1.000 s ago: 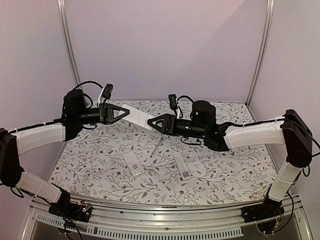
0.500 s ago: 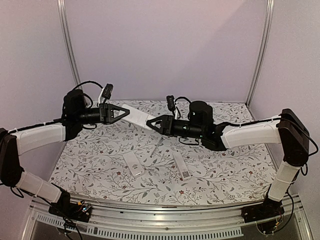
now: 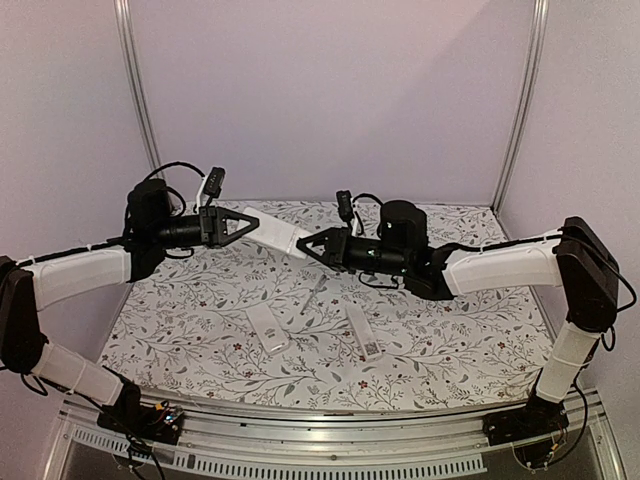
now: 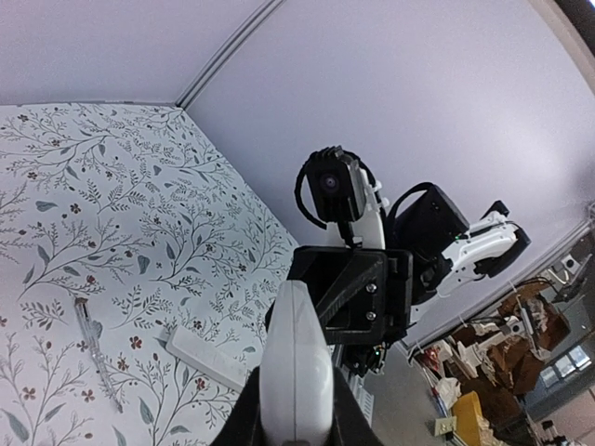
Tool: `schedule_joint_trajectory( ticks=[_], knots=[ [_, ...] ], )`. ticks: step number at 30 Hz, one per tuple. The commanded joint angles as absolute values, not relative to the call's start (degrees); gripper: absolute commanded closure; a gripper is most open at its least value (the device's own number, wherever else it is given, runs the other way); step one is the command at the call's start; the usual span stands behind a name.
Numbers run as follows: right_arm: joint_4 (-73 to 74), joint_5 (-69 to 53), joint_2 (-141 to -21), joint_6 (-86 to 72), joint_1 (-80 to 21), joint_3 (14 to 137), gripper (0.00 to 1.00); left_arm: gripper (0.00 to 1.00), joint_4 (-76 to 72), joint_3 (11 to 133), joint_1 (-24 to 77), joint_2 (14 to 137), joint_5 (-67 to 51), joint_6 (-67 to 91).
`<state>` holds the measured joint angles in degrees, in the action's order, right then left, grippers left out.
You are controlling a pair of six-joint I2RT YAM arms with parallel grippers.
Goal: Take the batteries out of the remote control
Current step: Remove the battery cover from the remote control.
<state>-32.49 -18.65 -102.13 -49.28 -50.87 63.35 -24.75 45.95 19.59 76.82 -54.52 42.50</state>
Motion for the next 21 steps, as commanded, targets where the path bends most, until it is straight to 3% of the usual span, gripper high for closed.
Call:
schedule_joint_trajectory(
  ticks=[1, 21],
  knots=[
    [-29.10, -16.92, -103.49, -49.75, -49.67, 62.34, 0.76, 1.00, -26.92, 45.48, 20.03, 75.85, -57.35, 42.41],
    [-28.67, -15.59, -101.48, -50.45, -49.48, 60.27, 0.88, 1.00, -25.95, 45.45, 20.04, 75.77, -56.47, 41.70]
  ],
)
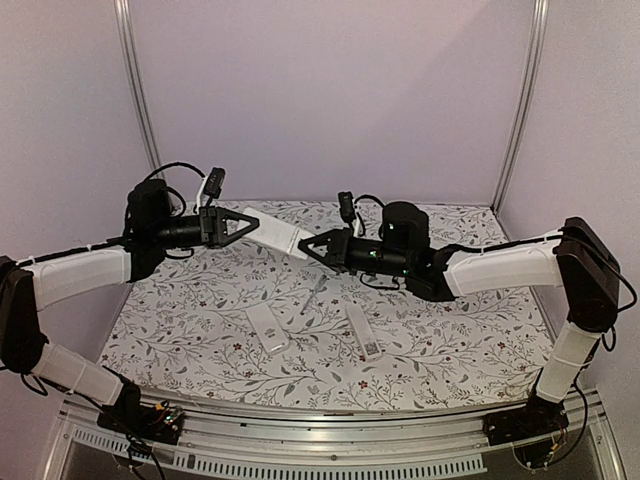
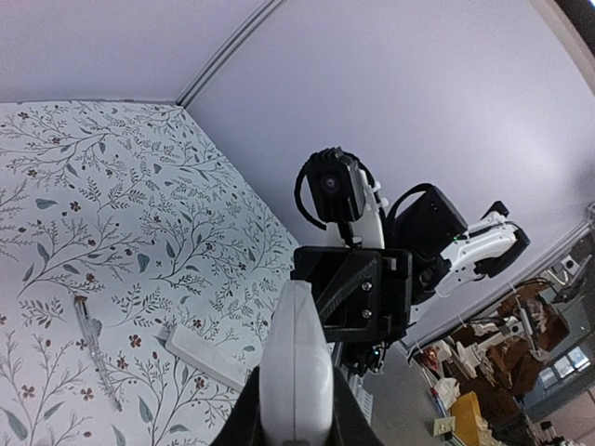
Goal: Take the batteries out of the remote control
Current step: Remove the battery cover from the remote control.
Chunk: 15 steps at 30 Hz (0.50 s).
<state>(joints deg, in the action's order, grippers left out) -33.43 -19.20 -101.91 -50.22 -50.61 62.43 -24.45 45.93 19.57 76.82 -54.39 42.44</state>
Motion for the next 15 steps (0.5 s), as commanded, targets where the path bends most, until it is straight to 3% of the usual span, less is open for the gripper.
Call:
schedule_joint_trajectory(
  ticks=[1, 15],
  knots=[
    [-28.66, -15.44, -101.30, -50.53, -49.48, 60.07, 0.88, 1.00, -25.86, 45.52, 19.96, 75.69, -56.37, 41.62],
    [-28.58, -15.36, -100.21, -50.85, -49.39, 59.24, 0.87, 1.00, -25.59, 45.53, 19.97, 75.33, -56.08, 41.37]
  ],
)
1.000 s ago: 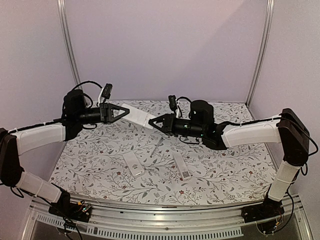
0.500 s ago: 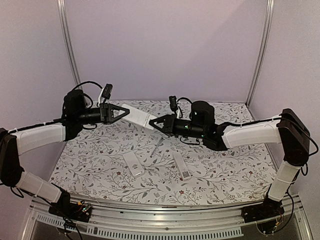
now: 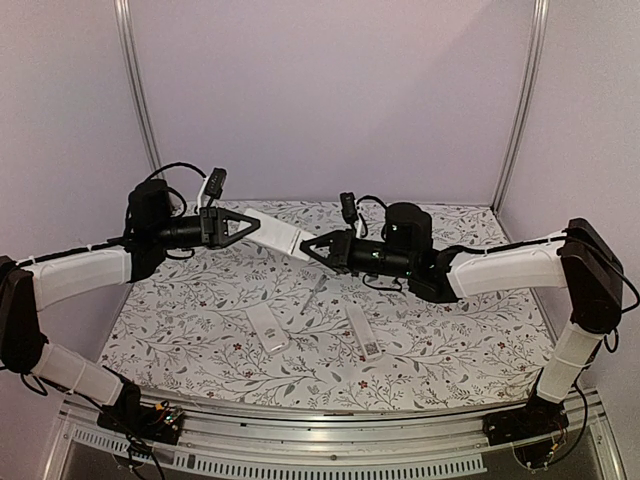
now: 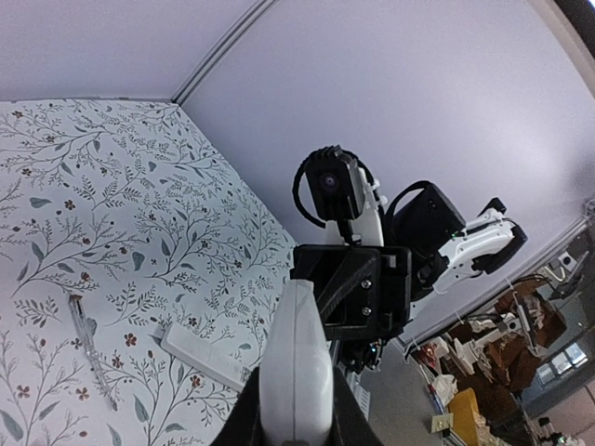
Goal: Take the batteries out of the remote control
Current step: Remove the battery cover from the remote control.
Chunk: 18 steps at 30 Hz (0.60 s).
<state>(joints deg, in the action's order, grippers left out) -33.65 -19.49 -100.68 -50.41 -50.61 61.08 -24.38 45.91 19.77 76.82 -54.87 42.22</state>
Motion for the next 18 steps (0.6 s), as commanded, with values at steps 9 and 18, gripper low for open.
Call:
schedule_joint_trajectory(
  ticks=[9, 18],
  knots=[
    [-28.58, -15.61, -99.66, -50.87, -49.39, 59.03, 0.92, 1.00, -23.11, 45.84, 21.00, 75.15, -53.97, 39.59],
    [-28.59, -16.13, -99.56, -50.58, -49.39, 59.43, 0.83, 1.00, -15.25, 47.87, 24.66, 74.71, -48.00, 33.64]
  ],
)
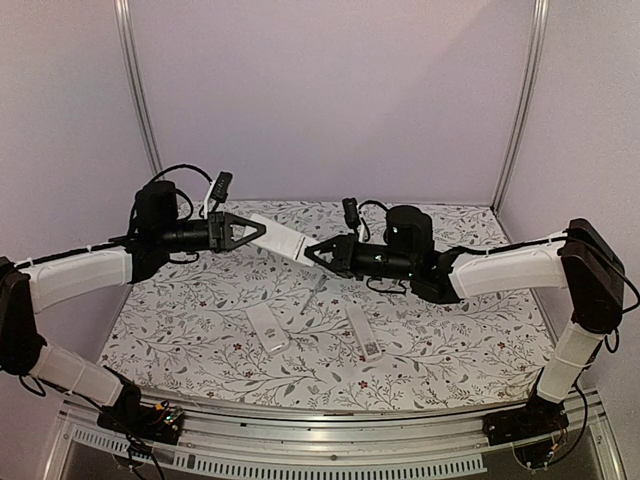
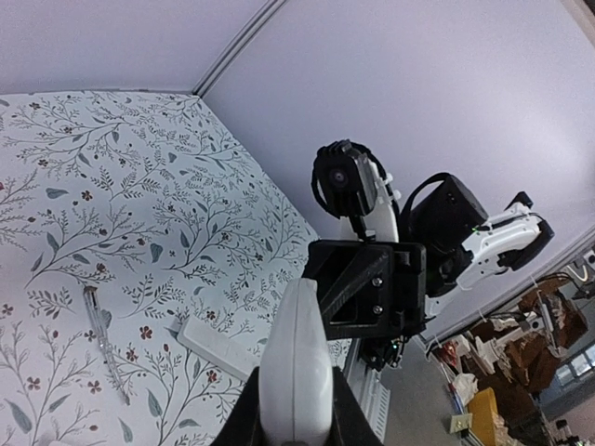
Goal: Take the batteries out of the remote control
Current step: Remove the battery cover from the remote control.
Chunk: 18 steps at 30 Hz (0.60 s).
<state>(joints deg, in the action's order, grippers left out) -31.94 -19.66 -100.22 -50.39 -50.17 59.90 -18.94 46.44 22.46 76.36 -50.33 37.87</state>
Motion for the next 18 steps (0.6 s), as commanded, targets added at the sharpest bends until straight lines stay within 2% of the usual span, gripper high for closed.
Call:
schedule_joint_trajectory(
  ticks=[1, 6, 10, 18],
  knots=[
    [-28.57, -16.21, -99.62, -50.69, -49.39, 59.44, 0.82, 1.00, -15.21, 47.86, 24.67, 74.69, -47.99, 33.60],
    [-28.62, -16.40, -99.84, -50.85, -49.44, 59.53, 0.76, 1.00, -15.18, 47.90, 24.65, 74.78, -48.07, 33.62],
    [-28.62, -16.54, -100.02, -50.85, -49.39, 59.52, 0.74, 1.00, -15.38, 47.91, 24.68, 74.90, -48.57, 33.69],
    [-28.62, -16.61, -99.76, -50.81, -49.41, 59.42, 0.81, 1.00, -15.40, 47.90, 24.64, 74.93, -48.43, 33.83]
  ],
)
